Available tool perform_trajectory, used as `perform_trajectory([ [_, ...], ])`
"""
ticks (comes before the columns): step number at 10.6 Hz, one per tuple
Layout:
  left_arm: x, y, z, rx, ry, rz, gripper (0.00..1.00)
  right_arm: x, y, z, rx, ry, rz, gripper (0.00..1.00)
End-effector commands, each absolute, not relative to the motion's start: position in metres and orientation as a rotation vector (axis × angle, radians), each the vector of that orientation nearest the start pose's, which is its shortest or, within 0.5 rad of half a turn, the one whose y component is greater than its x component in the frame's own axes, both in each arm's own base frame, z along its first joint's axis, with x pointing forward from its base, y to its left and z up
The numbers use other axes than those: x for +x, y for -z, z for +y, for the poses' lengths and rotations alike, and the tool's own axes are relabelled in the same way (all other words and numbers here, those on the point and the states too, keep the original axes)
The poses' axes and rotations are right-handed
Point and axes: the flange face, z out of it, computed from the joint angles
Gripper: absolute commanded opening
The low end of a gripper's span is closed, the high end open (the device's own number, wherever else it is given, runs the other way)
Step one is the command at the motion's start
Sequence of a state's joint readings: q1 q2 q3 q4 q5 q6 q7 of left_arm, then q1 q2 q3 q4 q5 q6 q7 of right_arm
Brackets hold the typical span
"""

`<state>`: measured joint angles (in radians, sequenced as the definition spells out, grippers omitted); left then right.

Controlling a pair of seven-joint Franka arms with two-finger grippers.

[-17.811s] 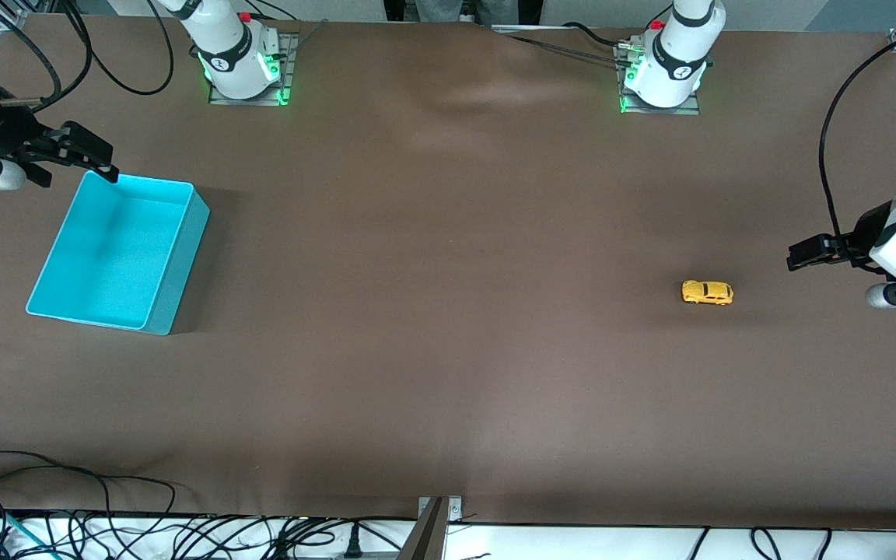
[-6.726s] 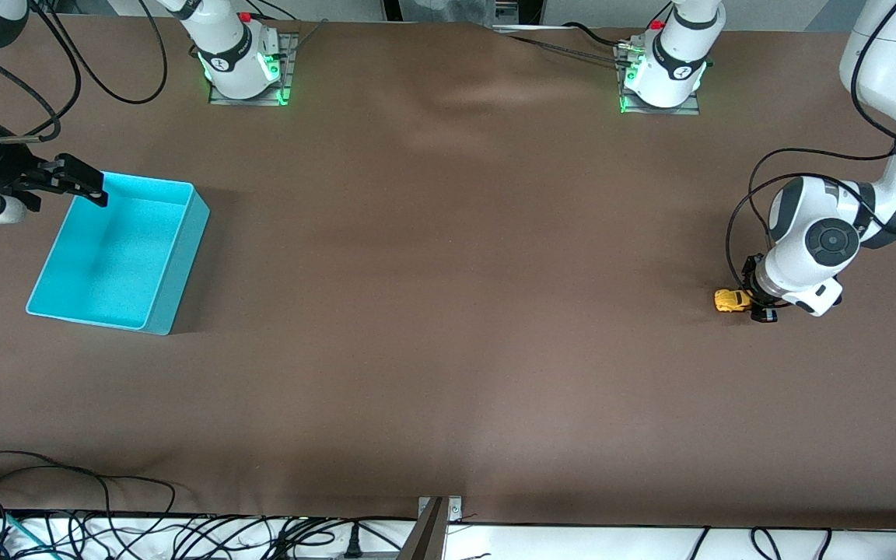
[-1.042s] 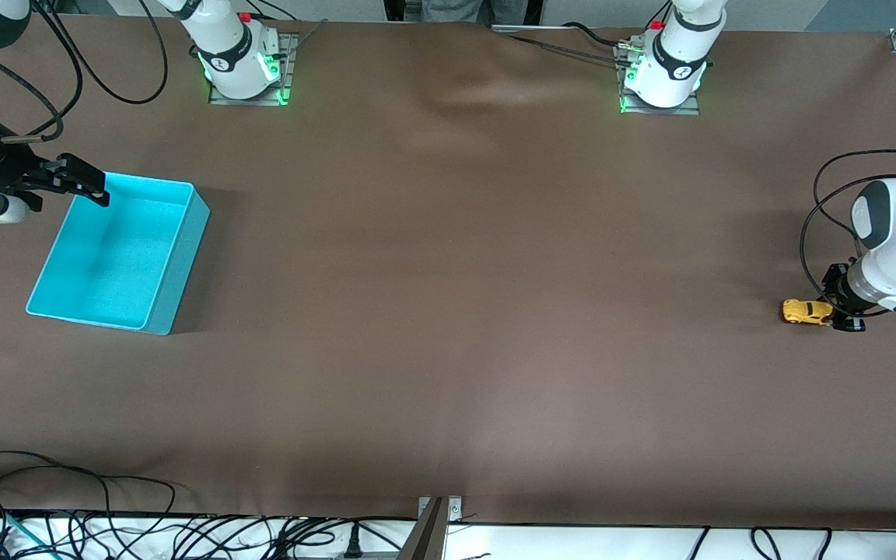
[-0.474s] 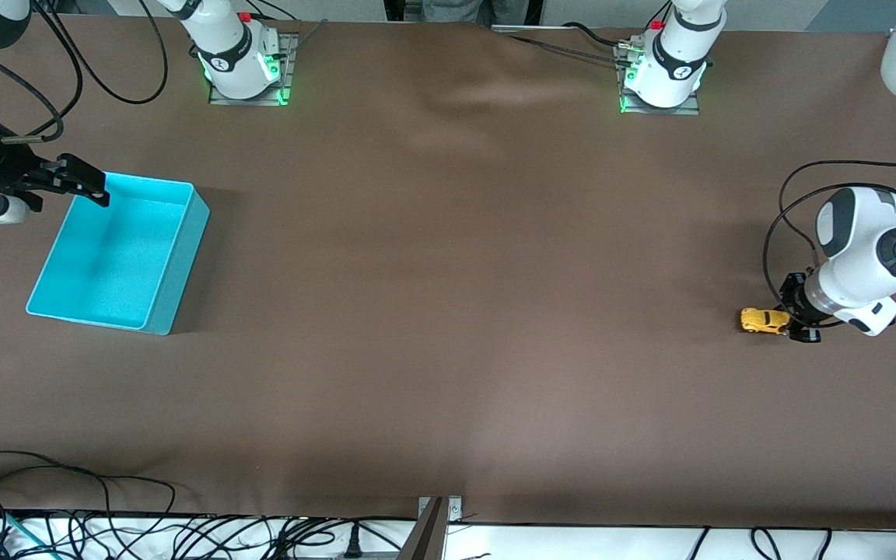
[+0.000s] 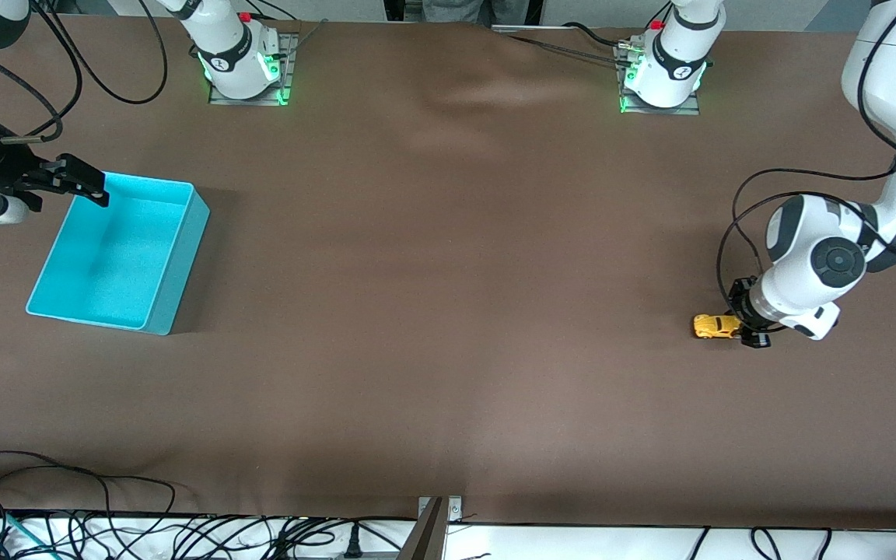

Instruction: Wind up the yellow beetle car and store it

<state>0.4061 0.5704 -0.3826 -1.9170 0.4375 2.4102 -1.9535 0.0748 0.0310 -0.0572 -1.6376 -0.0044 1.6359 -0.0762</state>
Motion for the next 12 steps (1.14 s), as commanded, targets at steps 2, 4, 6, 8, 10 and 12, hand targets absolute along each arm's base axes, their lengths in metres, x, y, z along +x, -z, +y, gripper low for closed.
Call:
perform_trajectory([
  [2,0.625,-0.219,-0.033,2.100,-0.076,2.411,0.00,0.565,-0.581,0.008,-3.154,-0.047,-0.164,1.00],
  [4,0.627,-0.222,-0.053,2.085,-0.084,2.411,0.00,0.565,-0.581,0.007,-3.154,-0.047,-0.162,1.00],
  [6,0.625,-0.212,-0.056,2.085,-0.067,2.426,0.00,0.565,-0.581,0.007,-3.154,-0.047,-0.164,1.00],
  [8,0.623,-0.199,-0.051,2.106,-0.041,2.427,0.00,0.565,-0.581,0.007,-3.154,-0.047,-0.164,1.00],
  [10,0.622,-0.189,-0.038,2.127,-0.035,2.428,0.00,0.565,-0.581,0.007,-3.154,-0.049,-0.165,1.00],
  [12,0.622,-0.182,-0.018,2.149,-0.013,2.415,0.00,0.565,-0.581,0.007,-3.154,-0.047,-0.164,1.00],
])
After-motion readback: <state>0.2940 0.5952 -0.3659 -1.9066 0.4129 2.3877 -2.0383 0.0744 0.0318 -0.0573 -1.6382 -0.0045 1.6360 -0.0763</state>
